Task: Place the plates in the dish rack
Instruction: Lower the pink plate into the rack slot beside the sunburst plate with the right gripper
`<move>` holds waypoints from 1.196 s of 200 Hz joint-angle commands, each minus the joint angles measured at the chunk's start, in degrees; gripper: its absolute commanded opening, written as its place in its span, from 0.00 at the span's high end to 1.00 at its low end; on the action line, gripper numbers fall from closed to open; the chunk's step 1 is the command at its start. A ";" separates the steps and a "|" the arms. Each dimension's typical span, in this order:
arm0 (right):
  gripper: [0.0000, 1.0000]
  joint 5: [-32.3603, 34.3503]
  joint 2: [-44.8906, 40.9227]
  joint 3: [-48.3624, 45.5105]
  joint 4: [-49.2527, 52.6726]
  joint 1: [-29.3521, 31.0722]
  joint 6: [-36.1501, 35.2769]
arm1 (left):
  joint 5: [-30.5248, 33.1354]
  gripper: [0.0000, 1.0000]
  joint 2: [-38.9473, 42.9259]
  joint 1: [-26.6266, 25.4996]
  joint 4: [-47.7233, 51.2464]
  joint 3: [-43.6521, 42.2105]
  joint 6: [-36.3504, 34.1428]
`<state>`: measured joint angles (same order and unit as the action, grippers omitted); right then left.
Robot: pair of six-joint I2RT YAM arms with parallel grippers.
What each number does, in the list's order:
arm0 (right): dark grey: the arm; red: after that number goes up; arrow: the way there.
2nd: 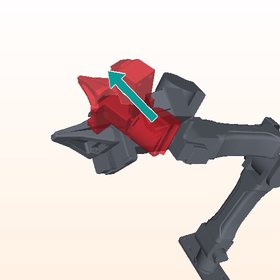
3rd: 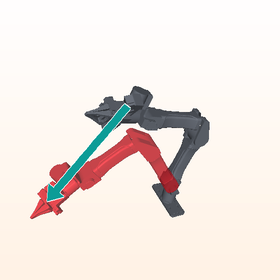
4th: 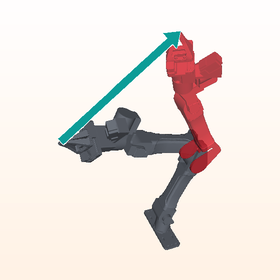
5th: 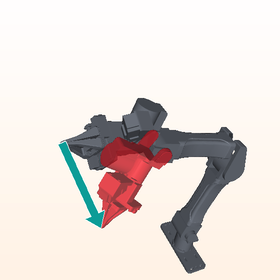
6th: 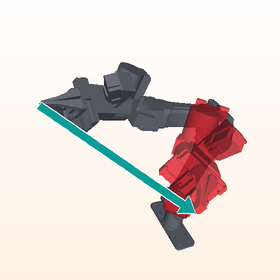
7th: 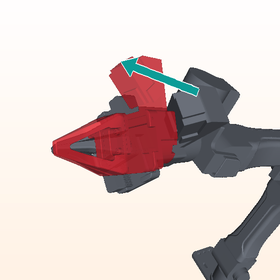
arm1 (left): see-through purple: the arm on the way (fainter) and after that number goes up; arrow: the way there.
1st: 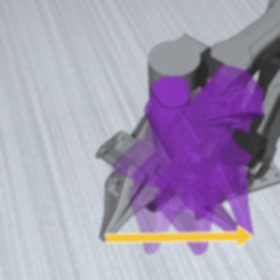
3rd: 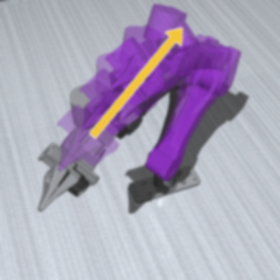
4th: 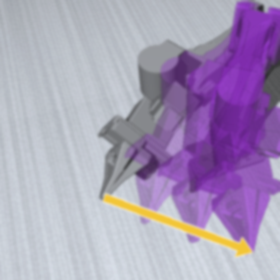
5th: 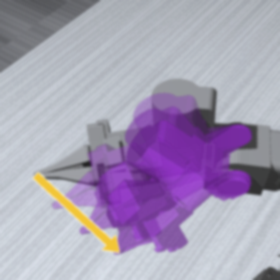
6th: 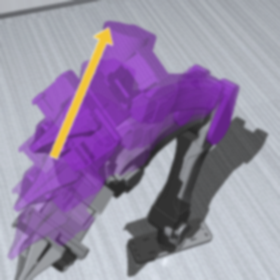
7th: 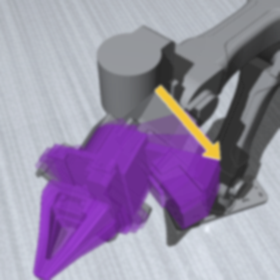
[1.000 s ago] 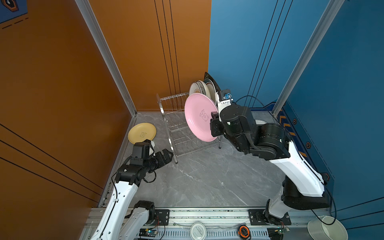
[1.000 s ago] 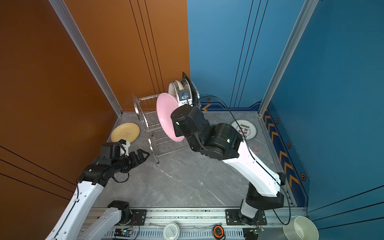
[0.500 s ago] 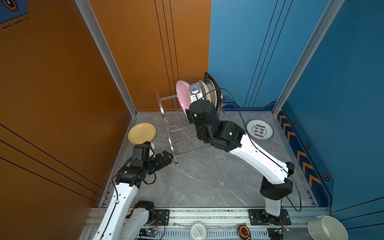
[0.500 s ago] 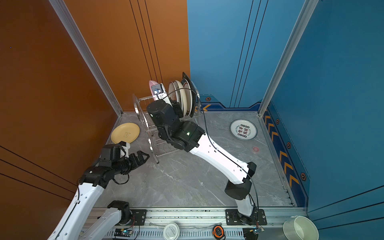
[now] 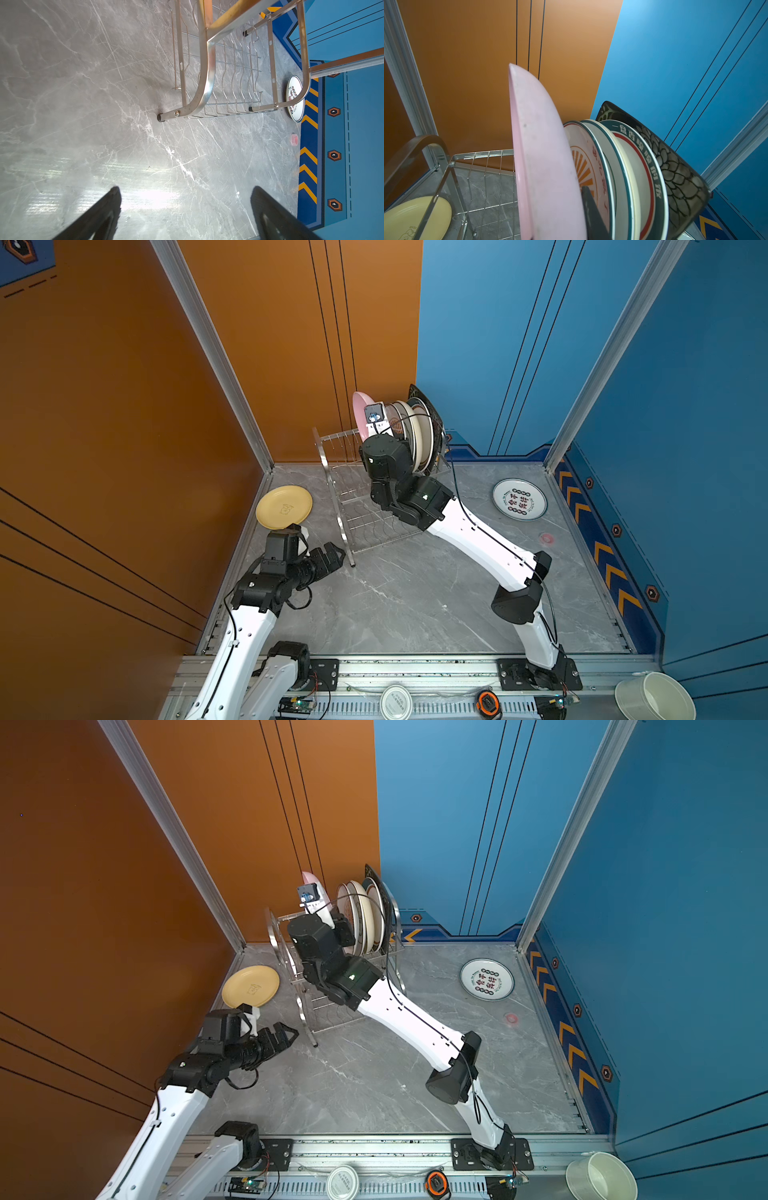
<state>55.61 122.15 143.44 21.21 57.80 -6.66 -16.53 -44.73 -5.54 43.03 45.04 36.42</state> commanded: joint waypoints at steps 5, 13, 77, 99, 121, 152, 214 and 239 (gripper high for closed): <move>0.99 1.73 0.87 1.88 -2.50 -1.11 -0.17 | 0.55 0.02 0.76 0.62 -0.49 -0.81 -0.39; 0.99 1.69 1.21 1.86 -2.04 -1.44 0.33 | 0.50 0.02 0.78 0.71 -0.49 -0.88 -0.30; 0.99 0.60 2.98 1.77 2.11 -2.89 4.33 | 0.50 0.02 0.63 1.28 -0.48 -0.84 -0.30; 0.99 0.24 3.25 1.77 3.55 -3.09 5.41 | 0.48 0.02 0.70 1.32 -0.49 -0.78 -0.30; 0.99 -0.23 3.47 1.73 4.97 -3.14 6.44 | 0.39 0.02 0.78 1.41 -0.48 -0.76 -0.30; 0.98 -0.73 3.45 1.53 6.84 -3.26 7.49 | 0.30 0.02 1.11 1.60 -0.49 -0.74 -0.12; 0.80 -1.11 2.88 0.65 9.11 -3.13 8.24 | 0.30 0.02 1.87 1.67 -0.47 -1.09 0.29; 0.73 -1.04 2.21 -0.06 9.11 -3.13 7.98 | 0.33 0.02 2.34 1.67 -0.53 -1.22 0.52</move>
<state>54.04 125.49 143.44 28.67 54.78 0.89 -16.53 -43.33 -4.38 43.03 44.95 36.47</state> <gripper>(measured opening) 0.250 0.981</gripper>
